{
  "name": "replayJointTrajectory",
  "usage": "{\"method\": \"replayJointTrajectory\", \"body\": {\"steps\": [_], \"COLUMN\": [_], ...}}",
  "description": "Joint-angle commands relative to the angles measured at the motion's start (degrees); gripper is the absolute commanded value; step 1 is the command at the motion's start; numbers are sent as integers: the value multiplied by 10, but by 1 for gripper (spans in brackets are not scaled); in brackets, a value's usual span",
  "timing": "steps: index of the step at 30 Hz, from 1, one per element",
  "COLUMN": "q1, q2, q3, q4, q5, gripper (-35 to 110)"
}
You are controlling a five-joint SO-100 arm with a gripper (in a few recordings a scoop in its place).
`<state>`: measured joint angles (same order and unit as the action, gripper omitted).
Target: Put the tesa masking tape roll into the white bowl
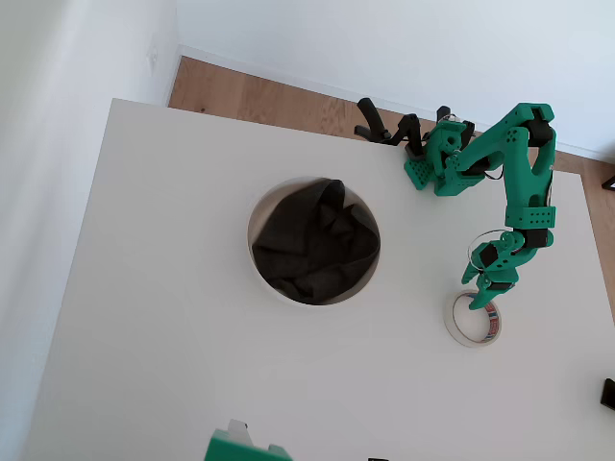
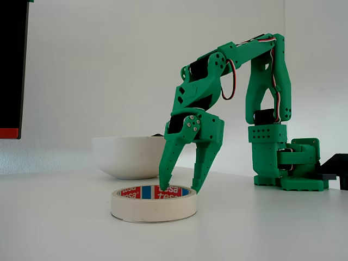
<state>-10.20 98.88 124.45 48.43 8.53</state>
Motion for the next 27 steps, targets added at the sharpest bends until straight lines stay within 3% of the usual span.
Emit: {"method": "replayJointTrajectory", "body": {"steps": [1,7,13,27], "q1": [-19,-46,-61,-32], "q2": [18,16,12,74], "q3": [-29,-29,-29,-29], "q4": [3,16,24,37], "q5": [9,14,6,2], "gripper": [21,14,-8,-8]}}
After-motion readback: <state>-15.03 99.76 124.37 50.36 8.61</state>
